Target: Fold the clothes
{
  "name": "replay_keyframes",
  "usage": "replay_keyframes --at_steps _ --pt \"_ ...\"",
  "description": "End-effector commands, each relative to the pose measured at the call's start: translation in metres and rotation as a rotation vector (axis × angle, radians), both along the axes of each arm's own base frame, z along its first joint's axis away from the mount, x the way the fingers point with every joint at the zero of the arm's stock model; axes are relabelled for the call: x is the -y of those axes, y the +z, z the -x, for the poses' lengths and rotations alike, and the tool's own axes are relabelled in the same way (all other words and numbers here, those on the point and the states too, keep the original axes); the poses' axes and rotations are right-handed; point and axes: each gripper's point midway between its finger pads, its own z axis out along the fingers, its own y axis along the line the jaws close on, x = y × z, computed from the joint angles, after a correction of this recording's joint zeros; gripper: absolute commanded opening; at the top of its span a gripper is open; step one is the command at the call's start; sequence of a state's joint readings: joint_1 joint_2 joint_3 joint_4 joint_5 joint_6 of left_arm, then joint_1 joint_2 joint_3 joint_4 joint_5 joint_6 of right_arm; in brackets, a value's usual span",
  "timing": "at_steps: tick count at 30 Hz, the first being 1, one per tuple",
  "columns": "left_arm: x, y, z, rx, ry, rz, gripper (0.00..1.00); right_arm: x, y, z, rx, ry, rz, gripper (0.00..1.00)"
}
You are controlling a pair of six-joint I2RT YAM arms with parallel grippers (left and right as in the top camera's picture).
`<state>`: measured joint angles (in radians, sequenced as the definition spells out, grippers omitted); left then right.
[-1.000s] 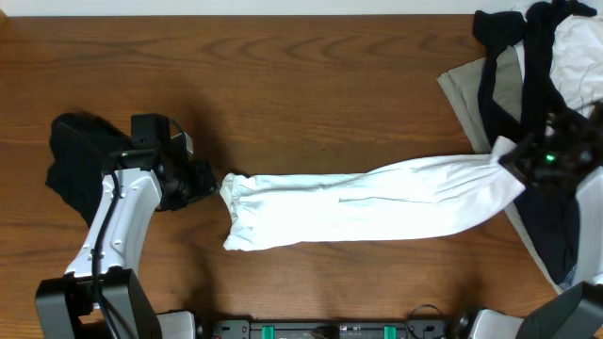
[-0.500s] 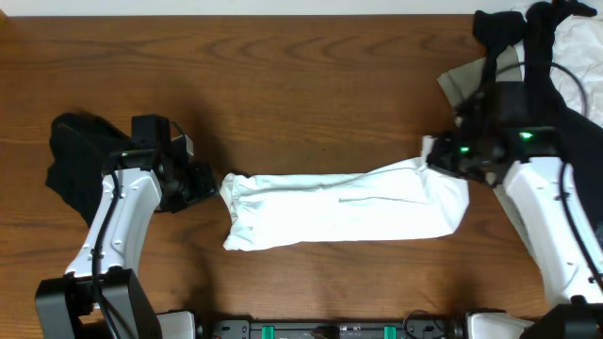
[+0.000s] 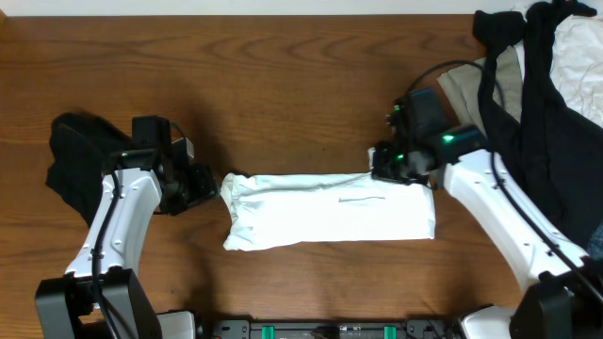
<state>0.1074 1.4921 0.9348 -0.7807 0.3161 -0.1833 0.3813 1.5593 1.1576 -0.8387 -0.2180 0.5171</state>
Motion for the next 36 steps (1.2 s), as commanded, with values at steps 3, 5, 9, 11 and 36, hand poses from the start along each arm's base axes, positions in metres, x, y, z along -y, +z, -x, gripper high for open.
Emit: replay_keyframes --at_steps 3,5,9,11,36 --pt "0.002 0.004 -0.003 0.011 -0.006 0.011 0.59 -0.025 -0.004 0.003 -0.014 0.005 -0.007 0.01" --pt "0.002 0.004 -0.003 0.011 -0.006 0.011 0.59 -0.031 -0.009 0.007 -0.028 0.02 -0.002 0.01" --pt "0.002 0.004 -0.003 0.01 -0.006 0.011 0.59 -0.041 -0.017 0.012 -0.043 0.048 0.01 0.01" --pt "0.002 0.003 -0.002 0.009 -0.006 0.011 0.59 -0.045 -0.019 0.014 -0.045 0.06 0.015 0.01" --pt "0.002 0.002 -0.002 0.01 -0.006 0.011 0.59 -0.041 -0.026 0.03 -0.01 0.144 0.179 0.29"
